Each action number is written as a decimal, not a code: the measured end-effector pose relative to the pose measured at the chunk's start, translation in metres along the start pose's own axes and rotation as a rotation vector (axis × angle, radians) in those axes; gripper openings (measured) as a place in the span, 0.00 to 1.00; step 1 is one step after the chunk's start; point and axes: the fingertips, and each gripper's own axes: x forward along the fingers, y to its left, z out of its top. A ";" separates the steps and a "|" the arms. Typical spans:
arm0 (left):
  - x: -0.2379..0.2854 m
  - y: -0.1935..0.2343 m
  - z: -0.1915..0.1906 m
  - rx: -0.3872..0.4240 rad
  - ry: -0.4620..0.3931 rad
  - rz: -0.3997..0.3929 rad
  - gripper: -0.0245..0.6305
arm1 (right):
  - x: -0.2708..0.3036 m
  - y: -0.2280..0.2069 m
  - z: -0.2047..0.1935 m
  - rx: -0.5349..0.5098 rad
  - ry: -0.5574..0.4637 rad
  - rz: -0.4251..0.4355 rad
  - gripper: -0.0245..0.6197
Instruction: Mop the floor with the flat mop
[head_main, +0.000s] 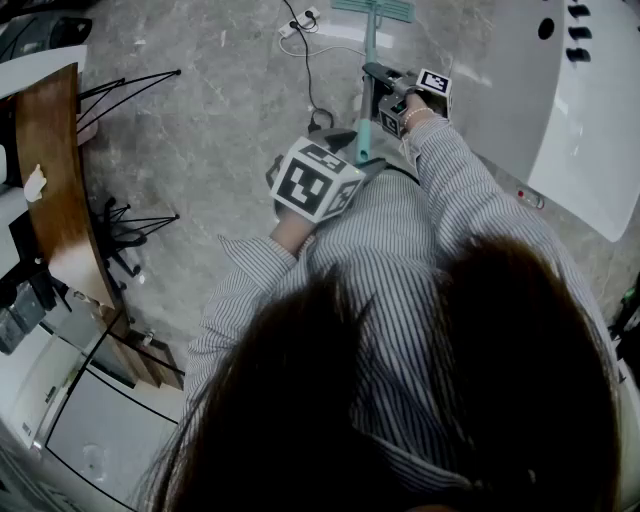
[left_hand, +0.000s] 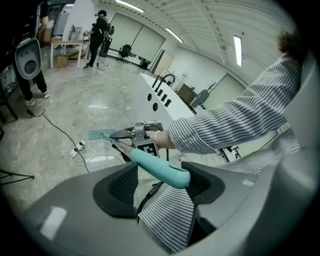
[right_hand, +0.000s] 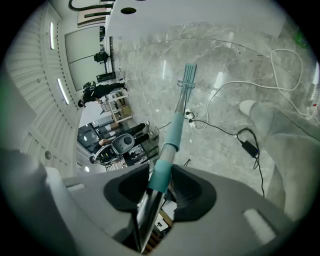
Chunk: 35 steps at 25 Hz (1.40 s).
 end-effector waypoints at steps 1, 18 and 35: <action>-0.003 0.001 0.002 0.009 -0.015 0.014 0.46 | 0.001 0.001 -0.001 0.002 -0.003 0.002 0.26; -0.027 0.012 0.024 0.015 -0.150 0.024 0.44 | 0.008 0.019 -0.006 0.063 -0.033 0.079 0.26; 0.009 0.080 0.117 0.084 -0.093 -0.025 0.46 | 0.059 0.082 0.090 -0.010 -0.035 -0.020 0.26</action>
